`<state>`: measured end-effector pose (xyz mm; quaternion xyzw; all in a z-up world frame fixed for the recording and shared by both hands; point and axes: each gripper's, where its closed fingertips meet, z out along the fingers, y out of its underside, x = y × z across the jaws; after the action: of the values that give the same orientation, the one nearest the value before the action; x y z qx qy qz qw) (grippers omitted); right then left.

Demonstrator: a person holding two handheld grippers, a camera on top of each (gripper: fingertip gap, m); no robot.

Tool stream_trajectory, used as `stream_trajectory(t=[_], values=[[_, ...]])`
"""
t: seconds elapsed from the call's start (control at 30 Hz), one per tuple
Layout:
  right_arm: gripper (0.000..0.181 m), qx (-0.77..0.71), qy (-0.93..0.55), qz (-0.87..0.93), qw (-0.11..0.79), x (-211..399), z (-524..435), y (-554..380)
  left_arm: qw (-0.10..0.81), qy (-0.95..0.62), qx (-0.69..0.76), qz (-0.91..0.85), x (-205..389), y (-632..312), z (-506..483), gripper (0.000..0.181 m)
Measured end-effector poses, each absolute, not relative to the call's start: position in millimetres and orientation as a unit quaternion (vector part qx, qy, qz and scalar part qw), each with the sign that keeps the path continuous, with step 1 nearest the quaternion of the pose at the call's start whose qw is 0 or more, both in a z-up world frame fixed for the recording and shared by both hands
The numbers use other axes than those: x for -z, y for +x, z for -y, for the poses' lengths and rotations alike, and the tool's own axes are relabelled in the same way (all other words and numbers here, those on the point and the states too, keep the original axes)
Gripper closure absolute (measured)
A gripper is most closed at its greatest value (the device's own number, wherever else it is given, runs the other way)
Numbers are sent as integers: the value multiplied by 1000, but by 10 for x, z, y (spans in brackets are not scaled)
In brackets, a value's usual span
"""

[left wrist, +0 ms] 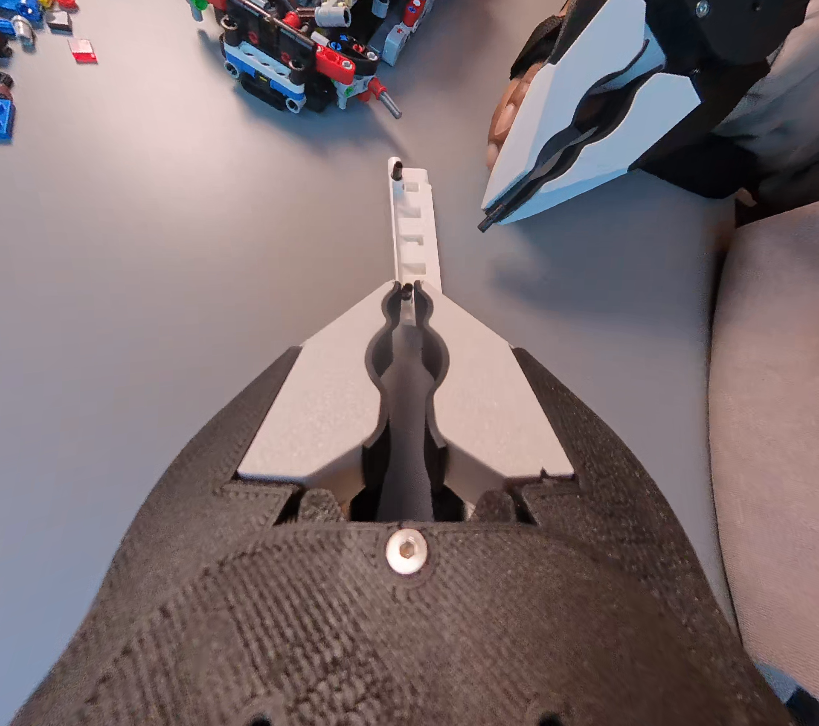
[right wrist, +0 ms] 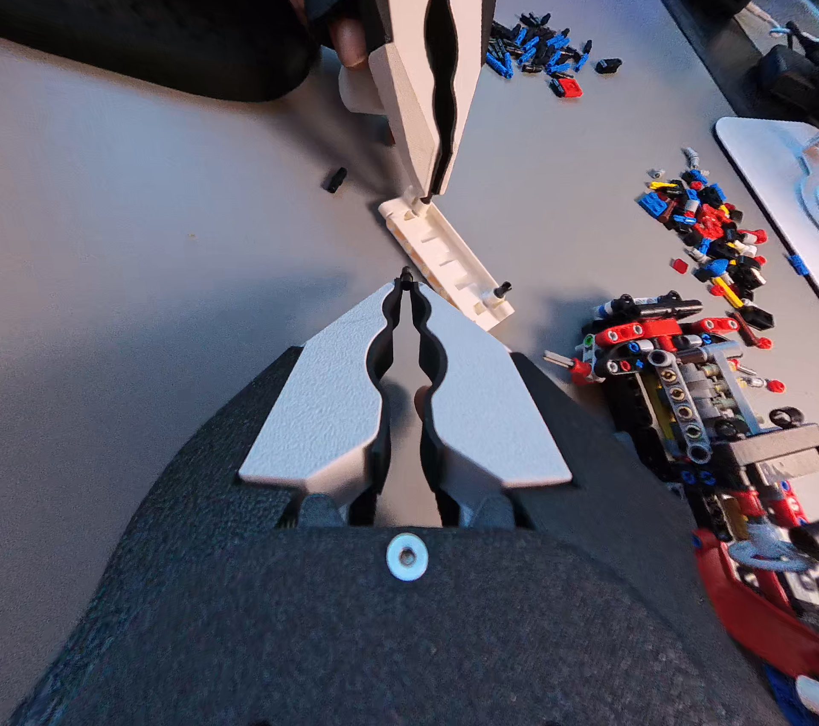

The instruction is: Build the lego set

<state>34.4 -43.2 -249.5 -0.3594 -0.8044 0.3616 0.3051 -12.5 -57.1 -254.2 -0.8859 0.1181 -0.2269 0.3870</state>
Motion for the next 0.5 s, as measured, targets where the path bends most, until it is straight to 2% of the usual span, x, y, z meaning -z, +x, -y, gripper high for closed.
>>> stream_trajectory(t=[0.33, 0.5], values=[[179, -345, -359, 810, 308, 2540, 421, 353, 361, -881, 246, -182, 2525, 24, 786, 169], [179, -347, -355, 809, 315, 2515, 452, 341, 420, -858, 200, -216, 2384, 1, 695, 166]])
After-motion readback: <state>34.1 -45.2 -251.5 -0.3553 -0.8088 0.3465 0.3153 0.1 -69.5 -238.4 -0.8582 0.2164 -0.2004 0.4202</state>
